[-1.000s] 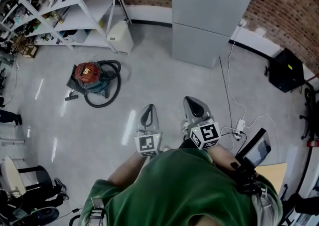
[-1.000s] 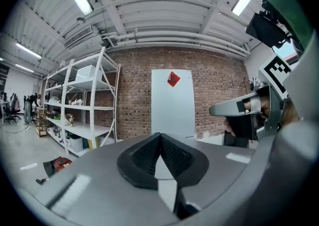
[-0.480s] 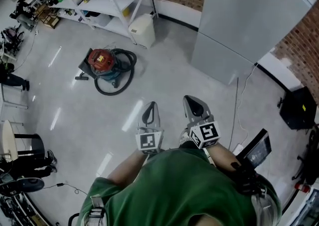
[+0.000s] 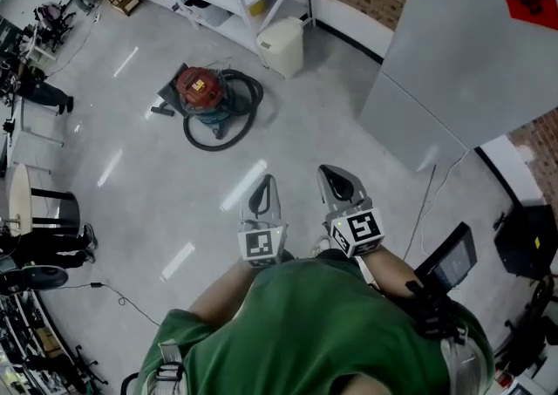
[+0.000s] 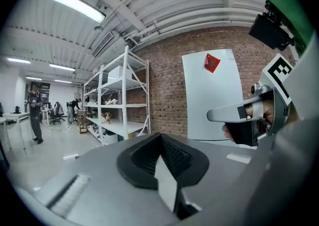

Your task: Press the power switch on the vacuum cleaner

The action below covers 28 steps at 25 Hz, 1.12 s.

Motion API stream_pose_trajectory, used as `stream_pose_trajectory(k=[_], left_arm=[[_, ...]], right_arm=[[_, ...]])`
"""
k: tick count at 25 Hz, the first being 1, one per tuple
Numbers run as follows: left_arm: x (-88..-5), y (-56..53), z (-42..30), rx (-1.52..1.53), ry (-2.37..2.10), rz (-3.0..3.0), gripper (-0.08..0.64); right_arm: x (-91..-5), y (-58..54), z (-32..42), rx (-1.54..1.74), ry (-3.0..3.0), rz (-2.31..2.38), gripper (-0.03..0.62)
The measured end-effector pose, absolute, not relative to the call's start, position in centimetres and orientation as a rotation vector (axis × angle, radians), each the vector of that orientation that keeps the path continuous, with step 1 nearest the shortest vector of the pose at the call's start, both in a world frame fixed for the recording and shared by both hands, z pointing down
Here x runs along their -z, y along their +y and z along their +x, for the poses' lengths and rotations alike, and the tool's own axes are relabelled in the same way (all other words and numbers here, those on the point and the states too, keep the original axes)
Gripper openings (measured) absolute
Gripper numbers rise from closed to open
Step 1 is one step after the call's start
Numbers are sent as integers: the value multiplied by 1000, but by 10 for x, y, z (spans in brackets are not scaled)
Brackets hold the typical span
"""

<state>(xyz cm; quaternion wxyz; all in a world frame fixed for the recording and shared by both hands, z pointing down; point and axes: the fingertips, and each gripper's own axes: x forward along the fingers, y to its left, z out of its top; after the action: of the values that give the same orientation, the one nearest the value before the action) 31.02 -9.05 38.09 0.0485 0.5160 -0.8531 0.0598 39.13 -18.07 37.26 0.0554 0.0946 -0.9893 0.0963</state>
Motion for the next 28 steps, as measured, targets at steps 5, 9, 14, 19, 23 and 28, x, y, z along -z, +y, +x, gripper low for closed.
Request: stream_pose_trajectory(k=[5, 9, 14, 19, 23, 28], left_arm=[[-391, -82, 288, -207, -2617, 1462, 8], [-390, -79, 256, -175, -2643, 1421, 8], [-397, -73, 215, -142, -2672, 1366, 8], [-389, -69, 165, -114, -2688, 1345, 8], [-389, -54, 122, -109, -2722, 1307, 8], [-396, -32, 69, -106, -2755, 1227, 8]], right_arm=[[-379, -181, 364, -309, -2995, 185, 3], [-382, -178, 329, -300, -2987, 124, 3], [-379, -172, 285, -257, -2979, 65, 3], [-372, -171, 234, -233, -2969, 52, 3], [-374, -167, 189, -216, -2966, 30, 3], [-380, -155, 131, -189, -2962, -25, 3]])
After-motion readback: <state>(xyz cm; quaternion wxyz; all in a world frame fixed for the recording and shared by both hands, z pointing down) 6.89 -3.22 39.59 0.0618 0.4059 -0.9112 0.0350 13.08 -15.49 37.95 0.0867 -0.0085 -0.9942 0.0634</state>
